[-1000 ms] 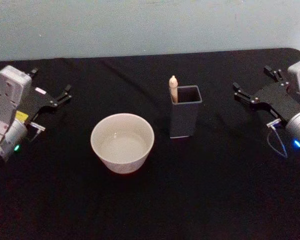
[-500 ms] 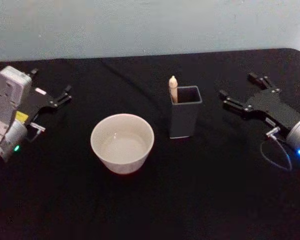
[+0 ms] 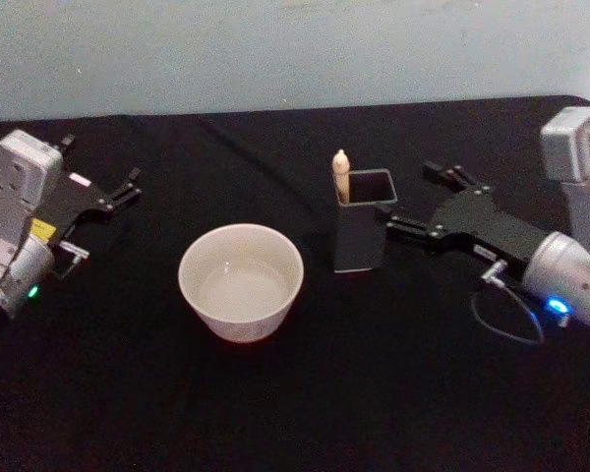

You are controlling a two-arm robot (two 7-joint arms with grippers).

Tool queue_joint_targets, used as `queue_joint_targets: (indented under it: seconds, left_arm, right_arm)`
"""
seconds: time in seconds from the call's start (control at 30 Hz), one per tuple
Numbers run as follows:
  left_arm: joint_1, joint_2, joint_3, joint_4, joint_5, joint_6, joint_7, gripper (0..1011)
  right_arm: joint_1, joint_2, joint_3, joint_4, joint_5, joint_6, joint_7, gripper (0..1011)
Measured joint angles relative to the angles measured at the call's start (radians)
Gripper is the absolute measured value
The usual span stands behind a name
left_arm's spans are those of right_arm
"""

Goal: Pick up the stirring spoon with one hand, stir inside the cup, then place it back in its original position.

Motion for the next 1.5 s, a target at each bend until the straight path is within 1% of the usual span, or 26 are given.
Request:
queue_joint_targets:
  seconds: [0.17, 0.23, 0.37, 0.4, 0.43, 0.67, 0.7, 0.8, 0.97, 1.17, 1.5]
  left_arm:
    - [0.000, 0.000, 0.000, 0.000, 0.000, 0.000, 0.000, 1001]
    - [0.000, 0.000, 0.000, 0.000, 0.000, 0.000, 0.000, 1001]
    - [0.000, 0.000, 0.000, 0.000, 0.000, 0.000, 0.000, 1001]
    - [0.000, 0.000, 0.000, 0.000, 0.000, 0.000, 0.000, 1001]
    - [0.000, 0.000, 0.000, 0.000, 0.000, 0.000, 0.000, 1001]
    - [0.000, 0.000, 0.000, 0.000, 0.000, 0.000, 0.000, 1001]
    - [0.000, 0.000, 0.000, 0.000, 0.000, 0.000, 0.000, 1001]
    - [0.000, 0.000, 0.000, 0.000, 0.000, 0.000, 0.000, 1001]
    - [0.000, 0.000, 0.000, 0.000, 0.000, 0.000, 0.000, 1001]
    - [0.000, 0.000, 0.000, 0.000, 0.000, 0.000, 0.000, 1001]
    - [0.000, 0.000, 0.000, 0.000, 0.000, 0.000, 0.000, 1001]
  right_arm:
    - [0.037, -0.029, -0.028, 0.030, -0.024, 0.029, 0.024, 1000]
    - [0.054, -0.046, -0.040, 0.049, -0.034, 0.042, 0.031, 1000]
    - [0.081, -0.082, -0.052, 0.082, -0.052, 0.048, 0.039, 1000]
    - [0.081, -0.082, -0.052, 0.082, -0.052, 0.048, 0.039, 1000]
    - [0.090, -0.094, -0.055, 0.092, -0.060, 0.048, 0.041, 1000]
    - [0.125, -0.143, -0.066, 0.136, -0.096, 0.037, 0.045, 1000]
    - [0.125, -0.143, -0.066, 0.136, -0.096, 0.037, 0.045, 1000]
    - [0.142, -0.163, -0.069, 0.159, -0.116, 0.030, 0.045, 1000]
    - [0.162, -0.188, -0.073, 0.188, -0.135, 0.017, 0.049, 1000]
    - [0.185, -0.220, -0.074, 0.222, -0.151, 0.000, 0.056, 1000]
    - [0.206, -0.250, -0.076, 0.256, -0.170, 0.005, 0.059, 1000]
